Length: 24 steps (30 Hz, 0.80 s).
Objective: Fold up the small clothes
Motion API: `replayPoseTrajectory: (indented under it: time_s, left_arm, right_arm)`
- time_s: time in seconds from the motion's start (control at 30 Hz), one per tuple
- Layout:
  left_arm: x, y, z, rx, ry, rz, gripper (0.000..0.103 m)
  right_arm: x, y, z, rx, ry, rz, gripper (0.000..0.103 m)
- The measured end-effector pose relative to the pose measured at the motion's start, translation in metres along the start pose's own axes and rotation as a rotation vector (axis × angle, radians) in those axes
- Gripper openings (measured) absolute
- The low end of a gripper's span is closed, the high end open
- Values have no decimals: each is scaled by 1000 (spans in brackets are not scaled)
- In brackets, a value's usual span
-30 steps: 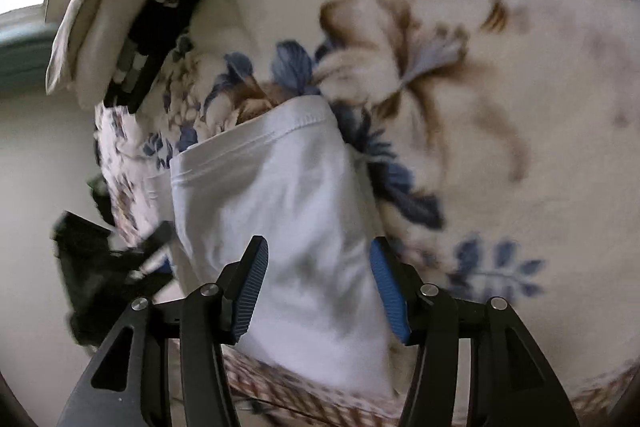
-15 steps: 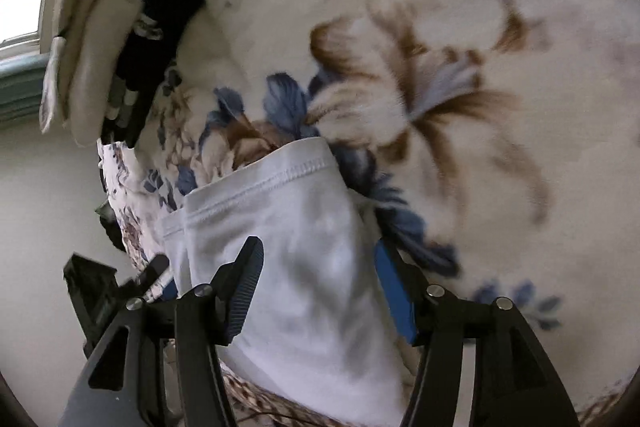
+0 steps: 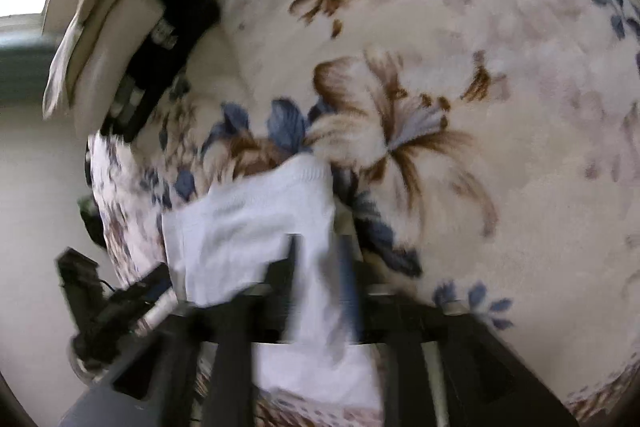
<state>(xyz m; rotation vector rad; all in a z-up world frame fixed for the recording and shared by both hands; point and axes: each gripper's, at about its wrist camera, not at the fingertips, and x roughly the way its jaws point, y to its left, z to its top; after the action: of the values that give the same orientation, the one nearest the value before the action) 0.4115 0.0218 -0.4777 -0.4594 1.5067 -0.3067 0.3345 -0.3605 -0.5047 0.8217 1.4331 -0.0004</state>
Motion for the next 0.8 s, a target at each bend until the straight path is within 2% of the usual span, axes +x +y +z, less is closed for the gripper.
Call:
replayPoseTrajectory:
  time_s: [0.03,0.07,0.17,0.23,0.33,0.4,0.47,0.5,0.57,0.6,0.63,0.67,0.7,0.77,0.8]
  left_arm:
    - [0,-1,-7,-6,14,-28,72]
    - [7,-1,-18,-3,50,-50,74]
    - [45,13,-44,57,160,72,74]
    - [45,35,-50,-22,148,4,74]
    - [26,47,-53,-135,85,-100,75]
    - [31,45,-58,-140,106,-176,75]
    - [49,36,-65,-132,152,-219,75]
    - [58,30,-69,-123,168,-233,75]
    - [64,19,-75,-110,138,-234,73]
    - [62,10,-77,-87,106,-246,73]
    - [59,-1,-80,-51,77,-252,70]
    - [51,-4,-83,-32,54,-250,56]
    - [48,-8,-84,-29,42,-249,36]
    - [38,-12,-87,-47,15,-254,23]
    - [31,-13,-87,-59,-2,-262,22]
  right_arm:
    - [-2,-2,-7,-14,7,17,58]
    - [1,-1,-13,-18,19,28,60]
    - [20,-12,-33,-36,110,30,67]
    - [35,-24,-44,-18,162,26,67]
    - [49,-38,-57,14,207,92,71]
    - [60,-41,-62,21,230,180,75]
    - [70,-45,-63,19,244,221,76]
    - [75,-48,-64,23,248,235,78]
    - [77,-52,-64,46,243,266,78]
    - [77,-52,-65,49,242,284,70]
    - [76,-52,-66,44,237,293,50]
    - [75,-48,-67,22,238,297,39]
    - [73,-44,-69,9,234,289,24]
    - [63,-43,-70,12,211,298,16]
    - [58,-40,-69,12,204,302,15]
